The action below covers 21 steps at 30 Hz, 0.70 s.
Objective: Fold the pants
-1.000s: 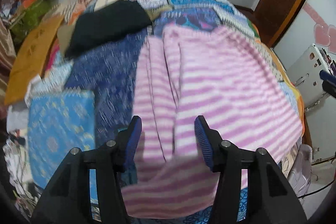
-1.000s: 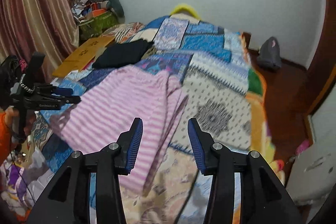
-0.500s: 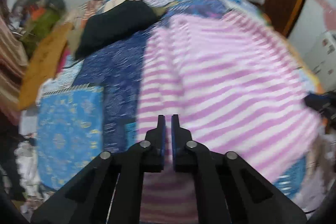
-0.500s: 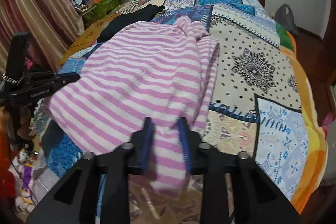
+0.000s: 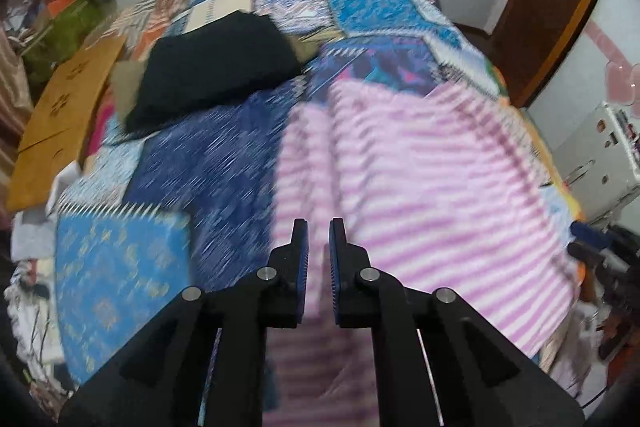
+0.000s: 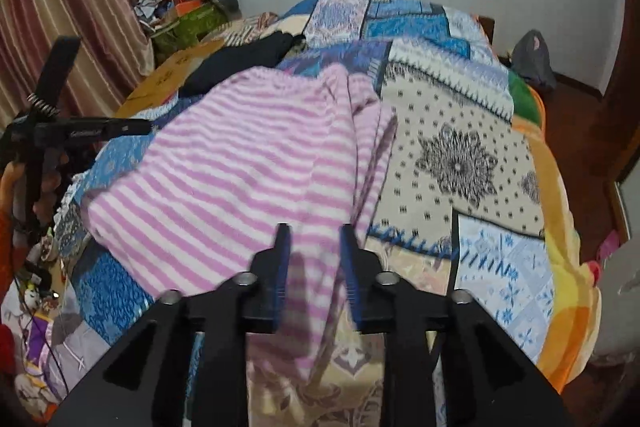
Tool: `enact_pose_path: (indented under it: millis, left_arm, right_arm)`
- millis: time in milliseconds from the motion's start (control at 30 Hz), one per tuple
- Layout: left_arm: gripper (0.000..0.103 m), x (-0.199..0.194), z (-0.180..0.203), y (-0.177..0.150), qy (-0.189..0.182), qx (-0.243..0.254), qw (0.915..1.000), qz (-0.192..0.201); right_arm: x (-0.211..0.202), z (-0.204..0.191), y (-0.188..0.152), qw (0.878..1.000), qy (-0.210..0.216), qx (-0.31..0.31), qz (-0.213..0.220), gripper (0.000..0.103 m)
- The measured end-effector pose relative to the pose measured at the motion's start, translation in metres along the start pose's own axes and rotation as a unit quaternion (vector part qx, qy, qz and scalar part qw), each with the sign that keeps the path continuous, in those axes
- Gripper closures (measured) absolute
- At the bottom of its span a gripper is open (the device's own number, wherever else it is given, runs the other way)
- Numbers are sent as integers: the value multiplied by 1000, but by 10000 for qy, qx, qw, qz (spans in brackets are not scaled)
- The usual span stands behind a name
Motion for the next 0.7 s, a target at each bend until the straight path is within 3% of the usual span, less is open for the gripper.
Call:
enact_pose_path:
  millis: [167,333,500,633,700]
  left_arm:
    - [95,25,36,26,-437,270,9987,-15]
    - [95,62,55,33,-216,766,9963,-314]
    - [95,78,31,36,119,866,9953,-413]
    - [95,64,-1,44,501,712,9957,-328]
    - [95,52,-9,43,459,657,9964,-277]
  right_arm:
    - [17,-8,16,9997,218,-100,49,75]
    - [59,-16,33,9980,485,-357,-197,75]
    - [93,1,33,9982,151,-400,-431,75]
    - [79,22,34,9995,-104,-25,-297,75]
    - [63,20,35,9997,-142,-26,-198,75]
Point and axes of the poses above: each gripper's, at about its wrist camera, not at the fingertips, and x roughly the way its jaws point, z to its right, y to its top, the point moved 2 cm from there along x, roughly the way its jaws point, and after that the axes turned 7 degrees about z, right-handed, at the moved point
